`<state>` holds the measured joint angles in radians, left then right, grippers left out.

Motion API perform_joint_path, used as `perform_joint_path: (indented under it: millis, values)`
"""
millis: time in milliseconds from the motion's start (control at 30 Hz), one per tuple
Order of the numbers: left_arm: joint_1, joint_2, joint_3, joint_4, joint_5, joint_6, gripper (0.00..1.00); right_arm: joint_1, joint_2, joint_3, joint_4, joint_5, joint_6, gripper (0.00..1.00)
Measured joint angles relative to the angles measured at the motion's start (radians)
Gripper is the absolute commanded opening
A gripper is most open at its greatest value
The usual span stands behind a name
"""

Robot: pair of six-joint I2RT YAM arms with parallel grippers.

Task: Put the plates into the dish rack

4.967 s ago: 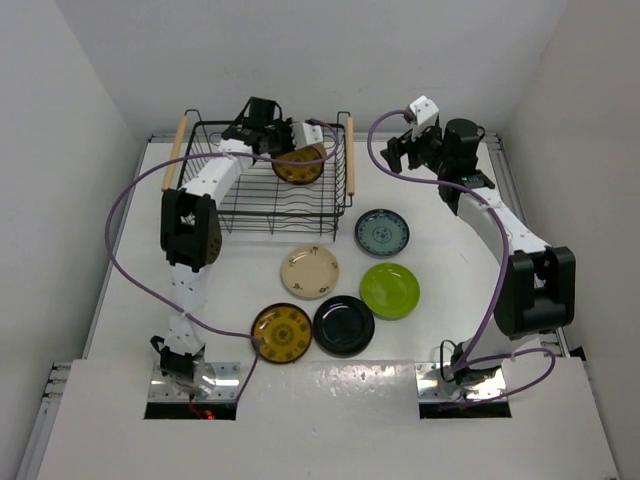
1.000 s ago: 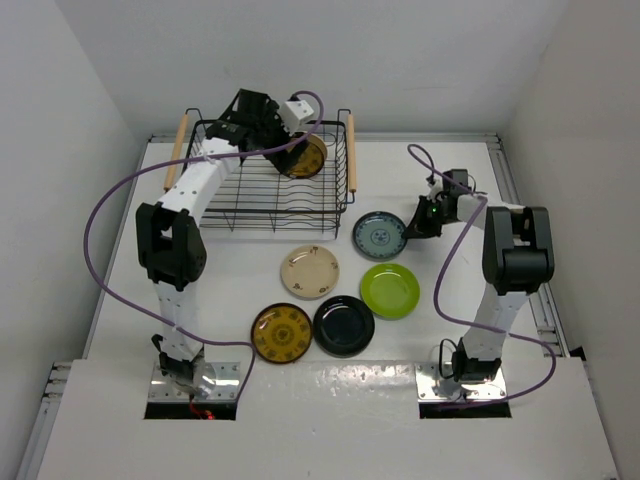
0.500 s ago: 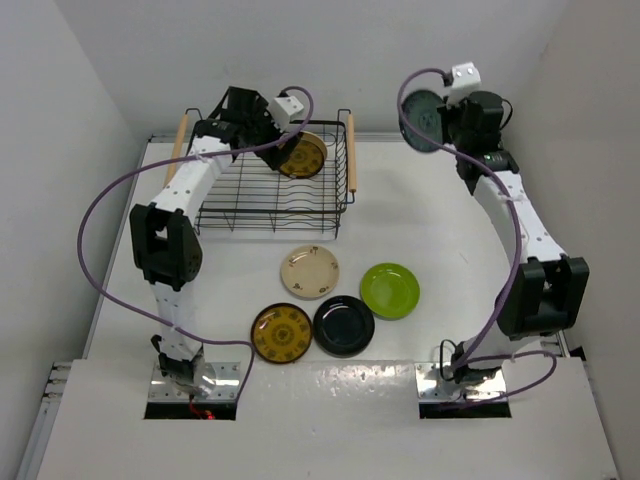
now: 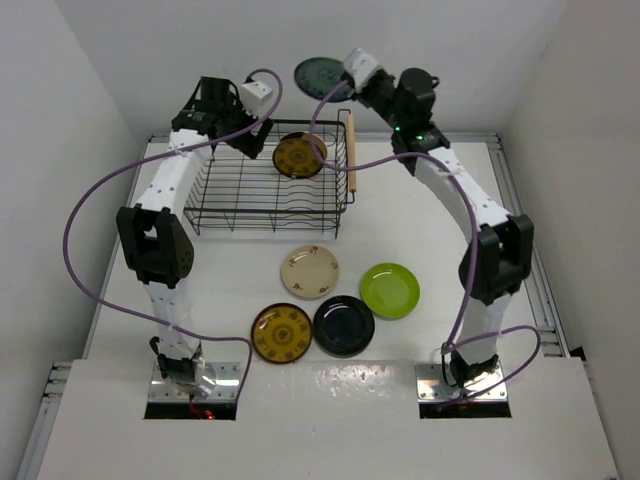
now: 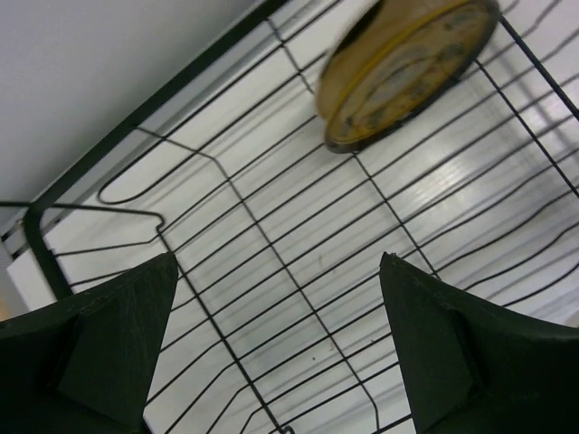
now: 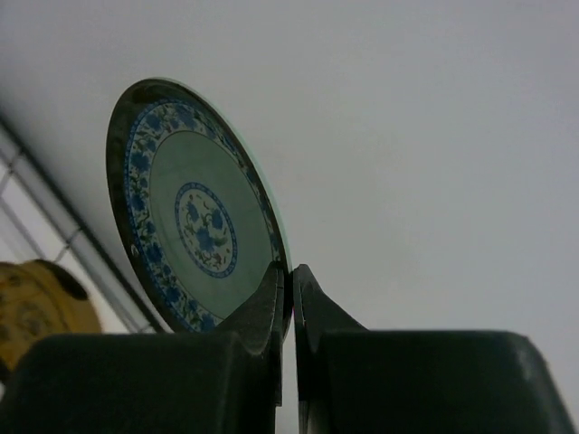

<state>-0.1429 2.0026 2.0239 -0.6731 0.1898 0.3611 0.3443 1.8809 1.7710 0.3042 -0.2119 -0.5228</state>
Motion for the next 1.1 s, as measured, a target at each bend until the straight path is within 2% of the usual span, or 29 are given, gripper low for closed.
perform_joint_path:
  millis: [167, 333, 567, 867, 1100]
  values:
    - [0.042, 0.0, 0.025, -0.001, -0.019, -0.026, 0.98, 0.058, 0.164, 0.048, -0.038, -0.114, -0.061, 0.0]
    - [0.08, 0.0, 0.025, -0.013, -0.024, -0.035, 0.97, 0.083, 0.226, 0.031, -0.097, -0.149, -0.084, 0.0]
    - [0.106, 0.0, -0.003, -0.005, -0.01, -0.042, 0.95, 0.101, 0.253, 0.006, -0.077, -0.101, -0.109, 0.0]
    - [0.122, -0.033, -0.097, -0.006, 0.023, -0.042, 0.94, 0.129, 0.369, 0.006, -0.056, -0.035, -0.153, 0.0]
    - [0.144, -0.048, -0.105, -0.005, 0.035, -0.049, 0.94, 0.137, 0.421, 0.006, -0.022, 0.037, -0.189, 0.0]
